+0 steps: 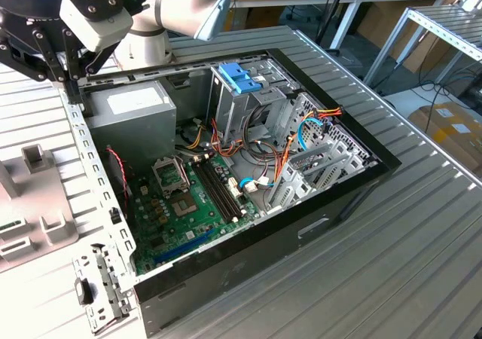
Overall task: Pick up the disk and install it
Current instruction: 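Reach for the disk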
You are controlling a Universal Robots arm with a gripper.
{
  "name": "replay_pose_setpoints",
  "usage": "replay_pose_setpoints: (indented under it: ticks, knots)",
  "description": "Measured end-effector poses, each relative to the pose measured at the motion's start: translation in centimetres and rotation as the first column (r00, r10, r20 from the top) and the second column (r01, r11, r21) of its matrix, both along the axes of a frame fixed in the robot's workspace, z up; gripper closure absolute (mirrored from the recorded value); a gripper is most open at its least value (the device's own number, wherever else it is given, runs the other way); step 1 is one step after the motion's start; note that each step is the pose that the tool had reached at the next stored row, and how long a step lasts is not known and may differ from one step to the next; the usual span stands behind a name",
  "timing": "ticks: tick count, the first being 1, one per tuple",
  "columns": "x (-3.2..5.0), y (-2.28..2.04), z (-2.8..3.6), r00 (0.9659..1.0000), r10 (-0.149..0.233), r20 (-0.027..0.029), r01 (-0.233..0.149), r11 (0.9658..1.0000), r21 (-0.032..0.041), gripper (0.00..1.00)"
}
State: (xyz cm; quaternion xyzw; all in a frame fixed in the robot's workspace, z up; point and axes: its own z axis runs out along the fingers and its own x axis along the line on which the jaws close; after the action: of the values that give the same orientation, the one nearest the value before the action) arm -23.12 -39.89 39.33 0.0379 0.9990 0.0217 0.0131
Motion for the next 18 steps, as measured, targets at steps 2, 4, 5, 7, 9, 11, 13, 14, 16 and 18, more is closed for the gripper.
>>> replay_pose_setpoints:
  ticks: [2,4,5,7,9,11,13,14,16,18]
  knots:
    - [-0.11,0.0,0.0,1.0,0.0,0.0,0.0,1.0,-0.0001,0.89]
    - [-0.18,0.0,0.0,1.0,0.0,0.0,0.0,1.0,0.0,0.89]
    - [-0.22,0.0,0.0,1.0,0.0,0.0,0.0,1.0,0.0,0.89]
    - [-0.31,0.0,0.0,1.0,0.0,0.0,0.0,1.0,0.0,0.89]
    - [-0.47,0.0,0.0,1.0,0.0,0.0,0.0,1.0,0.0,0.89]
    - [-0.65,0.0,0.0,1.0,0.0,-0.0001,0.0,1.0,0.0,0.89]
    - [-0.88,0.0,0.0,1.0,0.0,0.0,0.0,1.0,0.0,0.89]
    - [-0.96,0.0,0.0,1.0,0.0,0.0,0.0,1.0,0.0,0.89]
    - [-1.17,0.0,0.0,1.0,0.0,0.0,0.0,1.0,0.0,0.89]
    - [-1.3,0.0,0.0,1.0,0.0,0.0,0.0,1.0,0.0,0.89]
